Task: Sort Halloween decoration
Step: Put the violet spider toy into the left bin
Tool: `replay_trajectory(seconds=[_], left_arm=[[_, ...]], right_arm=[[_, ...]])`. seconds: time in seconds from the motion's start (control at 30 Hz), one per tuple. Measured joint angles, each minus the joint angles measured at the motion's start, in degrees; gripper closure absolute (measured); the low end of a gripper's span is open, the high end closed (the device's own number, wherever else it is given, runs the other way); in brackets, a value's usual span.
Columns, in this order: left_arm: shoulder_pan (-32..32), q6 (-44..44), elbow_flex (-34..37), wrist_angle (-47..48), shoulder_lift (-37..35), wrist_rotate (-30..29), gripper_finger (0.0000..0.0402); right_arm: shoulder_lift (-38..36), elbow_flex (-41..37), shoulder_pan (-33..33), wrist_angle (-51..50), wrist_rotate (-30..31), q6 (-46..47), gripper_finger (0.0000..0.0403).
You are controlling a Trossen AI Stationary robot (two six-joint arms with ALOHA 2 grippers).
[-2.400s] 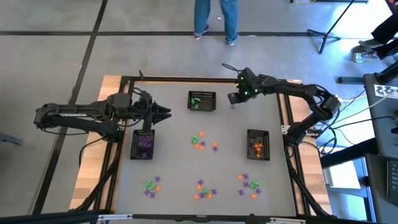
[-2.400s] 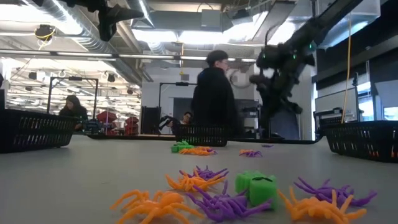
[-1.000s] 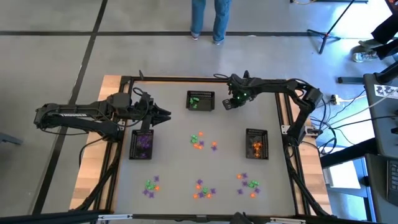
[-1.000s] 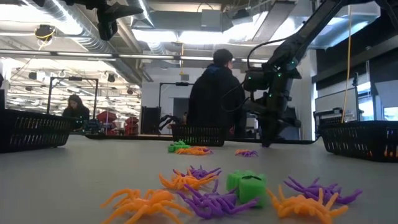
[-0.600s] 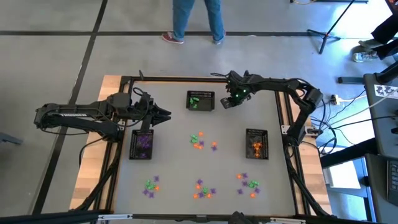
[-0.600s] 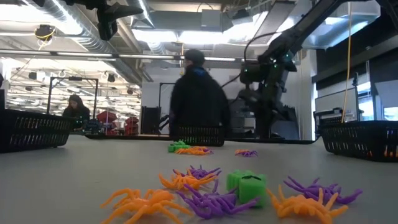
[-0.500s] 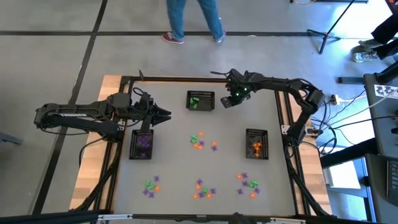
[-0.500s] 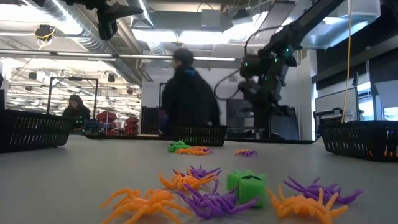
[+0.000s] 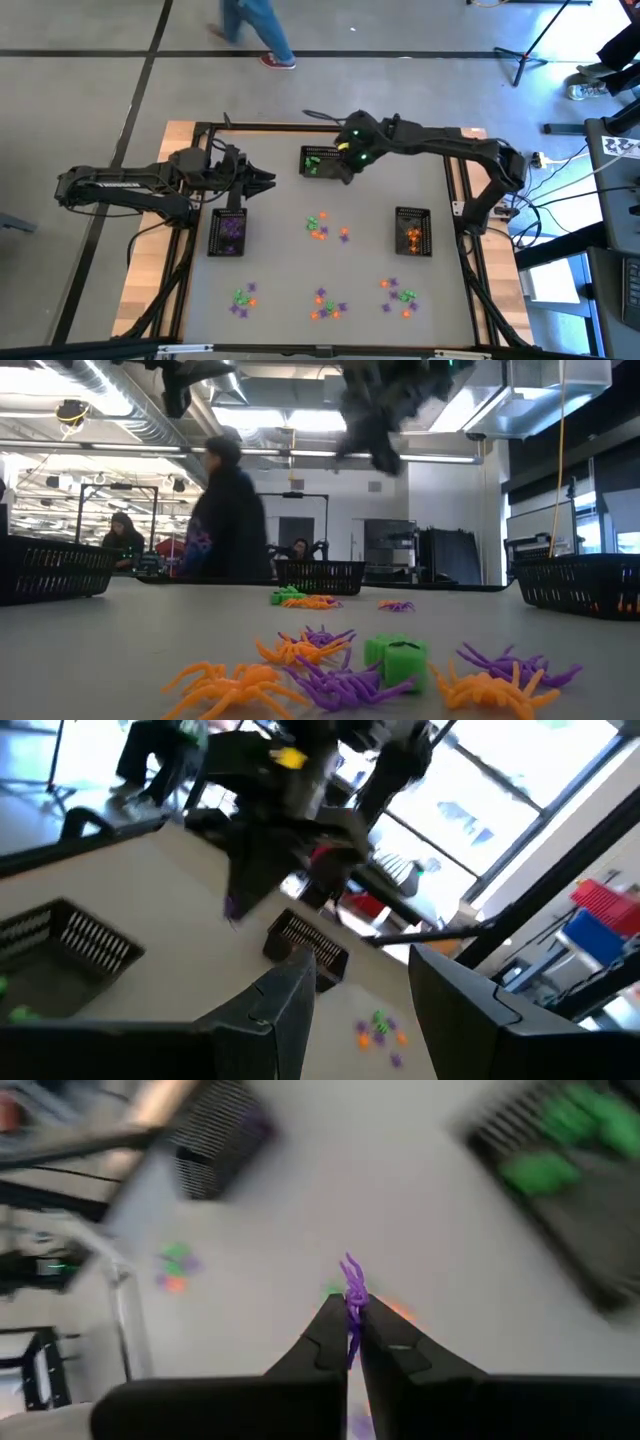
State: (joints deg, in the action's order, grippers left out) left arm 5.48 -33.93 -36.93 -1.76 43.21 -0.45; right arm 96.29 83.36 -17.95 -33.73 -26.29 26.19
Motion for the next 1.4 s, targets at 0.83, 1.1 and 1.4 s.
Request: replay_trajectory(seconds=[0.83,1.1,1.4], left_arm=[[0.0,0.0,0.0,-17.3,13.1,2.9,0.0248],[0.0,0.1,0.0,-16.9,13.1,-0.4,0.0248],[0.0,0.1,0.0,-16.4,13.1,-2.2,0.0248]], right_arm=[[0.0,7.0,12.8,14.1,15.7,6.5,0.0391],[0.0,7.0,12.8,14.2,16.7,6.6,0.0391],[0.0,7.0,13.2,14.2,16.7,6.6,0.0391]])
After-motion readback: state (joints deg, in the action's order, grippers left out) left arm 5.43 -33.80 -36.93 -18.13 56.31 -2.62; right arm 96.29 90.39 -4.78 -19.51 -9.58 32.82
